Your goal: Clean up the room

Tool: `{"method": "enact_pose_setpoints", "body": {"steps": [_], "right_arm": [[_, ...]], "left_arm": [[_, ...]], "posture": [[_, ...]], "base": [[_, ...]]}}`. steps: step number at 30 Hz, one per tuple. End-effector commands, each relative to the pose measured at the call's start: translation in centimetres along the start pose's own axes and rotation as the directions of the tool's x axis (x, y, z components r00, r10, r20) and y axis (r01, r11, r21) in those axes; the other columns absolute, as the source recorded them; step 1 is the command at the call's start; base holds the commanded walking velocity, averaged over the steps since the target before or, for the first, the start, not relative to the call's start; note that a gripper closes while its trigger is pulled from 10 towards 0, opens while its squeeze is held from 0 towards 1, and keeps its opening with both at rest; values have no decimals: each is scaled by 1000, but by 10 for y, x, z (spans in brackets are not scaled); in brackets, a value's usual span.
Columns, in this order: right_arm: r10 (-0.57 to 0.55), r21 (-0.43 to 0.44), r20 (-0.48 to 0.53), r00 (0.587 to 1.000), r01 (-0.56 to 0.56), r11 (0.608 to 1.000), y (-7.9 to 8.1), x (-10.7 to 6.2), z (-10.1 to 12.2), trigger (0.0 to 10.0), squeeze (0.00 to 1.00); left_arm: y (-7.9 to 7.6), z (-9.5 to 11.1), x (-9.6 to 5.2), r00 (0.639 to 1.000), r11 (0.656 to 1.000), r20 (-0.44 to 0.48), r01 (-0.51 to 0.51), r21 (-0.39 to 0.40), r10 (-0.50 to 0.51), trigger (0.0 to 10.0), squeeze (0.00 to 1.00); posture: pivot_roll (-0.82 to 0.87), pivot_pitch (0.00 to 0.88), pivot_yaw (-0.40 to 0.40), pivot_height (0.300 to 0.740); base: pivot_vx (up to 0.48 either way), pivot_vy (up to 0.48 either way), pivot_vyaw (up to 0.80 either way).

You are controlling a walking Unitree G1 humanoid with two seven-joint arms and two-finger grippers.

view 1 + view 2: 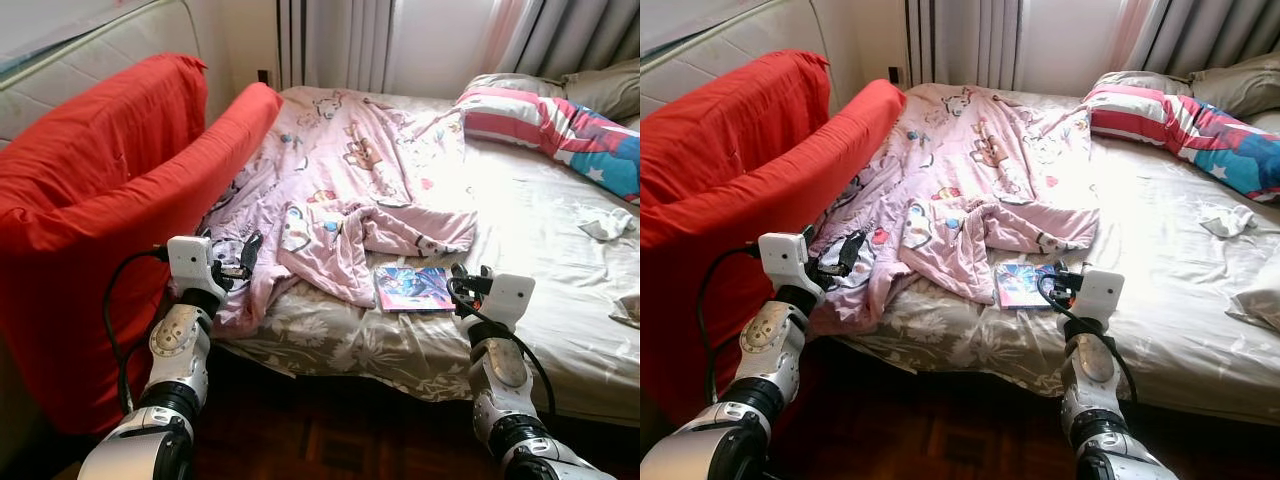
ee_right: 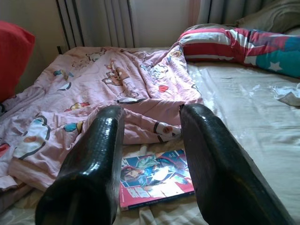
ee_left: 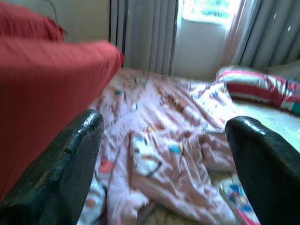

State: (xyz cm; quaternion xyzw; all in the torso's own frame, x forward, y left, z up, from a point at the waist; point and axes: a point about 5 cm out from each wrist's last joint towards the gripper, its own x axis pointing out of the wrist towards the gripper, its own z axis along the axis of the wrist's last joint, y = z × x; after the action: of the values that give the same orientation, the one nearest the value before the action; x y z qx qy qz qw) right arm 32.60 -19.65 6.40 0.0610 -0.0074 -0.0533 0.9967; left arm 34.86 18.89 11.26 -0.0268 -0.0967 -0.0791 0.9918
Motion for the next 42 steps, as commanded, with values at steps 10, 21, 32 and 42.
{"method": "enact_pose_setpoints", "body": {"steps": [10,21,32,42], "right_arm": [[-85,-10,-480,873,91,996,-24,-69,-89,10000,0],[-99,-28,-807,582,130,991,-41,-178,-154,10000,0],[-51,12,-836,546,110,994,-32,-183,-158,10000,0],[-23,26,-847,531,85,996,-29,-186,-160,10000,0]], "left_arm": [[11,-104,-103,822,995,-564,-101,-10,77,10000,0],[7,-161,-237,308,991,-945,-99,88,115,10000,0],[7,-162,-240,255,993,-961,-74,87,104,10000,0],[12,-160,-237,261,988,-958,-120,93,122,10000,0]], "posture": [[87,0,-34,740],[101,0,-34,740],[98,0,-32,740],[99,0,-32,740]], "base": [[0,0,0],[0,0,0],[0,0,0],[0,0,0]]}}
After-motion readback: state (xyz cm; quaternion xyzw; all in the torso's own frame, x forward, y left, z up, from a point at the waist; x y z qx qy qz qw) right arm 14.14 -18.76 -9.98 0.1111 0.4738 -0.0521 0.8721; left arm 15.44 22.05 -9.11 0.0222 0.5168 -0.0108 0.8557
